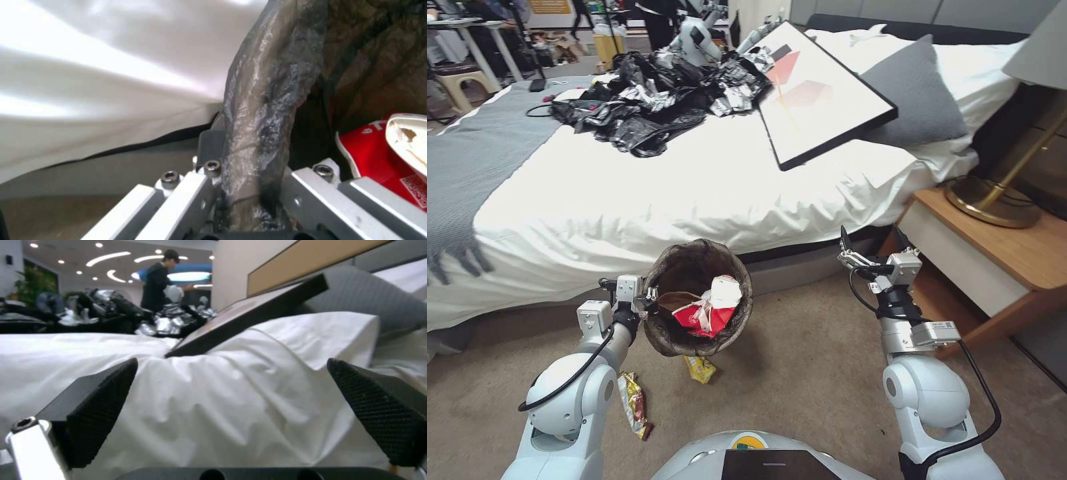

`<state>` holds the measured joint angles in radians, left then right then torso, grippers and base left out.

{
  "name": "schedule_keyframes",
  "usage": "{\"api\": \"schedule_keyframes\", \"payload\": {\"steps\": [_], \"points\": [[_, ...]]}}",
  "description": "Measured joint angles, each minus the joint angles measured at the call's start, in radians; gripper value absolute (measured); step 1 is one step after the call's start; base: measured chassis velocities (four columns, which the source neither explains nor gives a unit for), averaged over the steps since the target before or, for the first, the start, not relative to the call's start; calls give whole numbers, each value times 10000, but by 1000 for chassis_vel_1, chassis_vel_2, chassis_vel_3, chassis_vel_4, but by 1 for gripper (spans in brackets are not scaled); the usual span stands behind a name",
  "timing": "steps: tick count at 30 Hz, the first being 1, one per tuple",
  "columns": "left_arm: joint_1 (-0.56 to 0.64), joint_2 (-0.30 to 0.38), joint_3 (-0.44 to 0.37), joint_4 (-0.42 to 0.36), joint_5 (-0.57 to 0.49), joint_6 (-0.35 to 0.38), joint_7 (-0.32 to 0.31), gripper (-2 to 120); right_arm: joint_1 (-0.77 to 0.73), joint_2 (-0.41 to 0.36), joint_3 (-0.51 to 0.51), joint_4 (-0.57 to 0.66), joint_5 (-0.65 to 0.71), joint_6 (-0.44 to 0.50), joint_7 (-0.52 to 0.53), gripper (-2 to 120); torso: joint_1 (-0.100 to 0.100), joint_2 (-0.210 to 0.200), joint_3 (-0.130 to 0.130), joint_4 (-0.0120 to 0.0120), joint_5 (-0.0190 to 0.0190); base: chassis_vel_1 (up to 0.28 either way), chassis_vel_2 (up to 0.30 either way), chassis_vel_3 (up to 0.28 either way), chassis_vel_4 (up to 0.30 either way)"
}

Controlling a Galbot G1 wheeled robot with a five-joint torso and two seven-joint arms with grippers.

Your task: Pick up the trash bin, then pick up the garbage from the floor and place it into the trash bin.

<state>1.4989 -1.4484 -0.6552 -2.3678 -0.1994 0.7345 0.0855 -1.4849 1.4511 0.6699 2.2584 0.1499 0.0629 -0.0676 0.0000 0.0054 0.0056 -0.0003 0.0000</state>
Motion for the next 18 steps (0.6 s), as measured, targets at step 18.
{"api": "schedule_keyframes", "payload": {"steps": [18], "points": [[3, 47, 24, -86, -83, 13, -74, 0, -70, 44, -192, -44, -77, 26, -2, 100, 0, 0, 0, -1, 0, 88, 100, 89, 96]]}}
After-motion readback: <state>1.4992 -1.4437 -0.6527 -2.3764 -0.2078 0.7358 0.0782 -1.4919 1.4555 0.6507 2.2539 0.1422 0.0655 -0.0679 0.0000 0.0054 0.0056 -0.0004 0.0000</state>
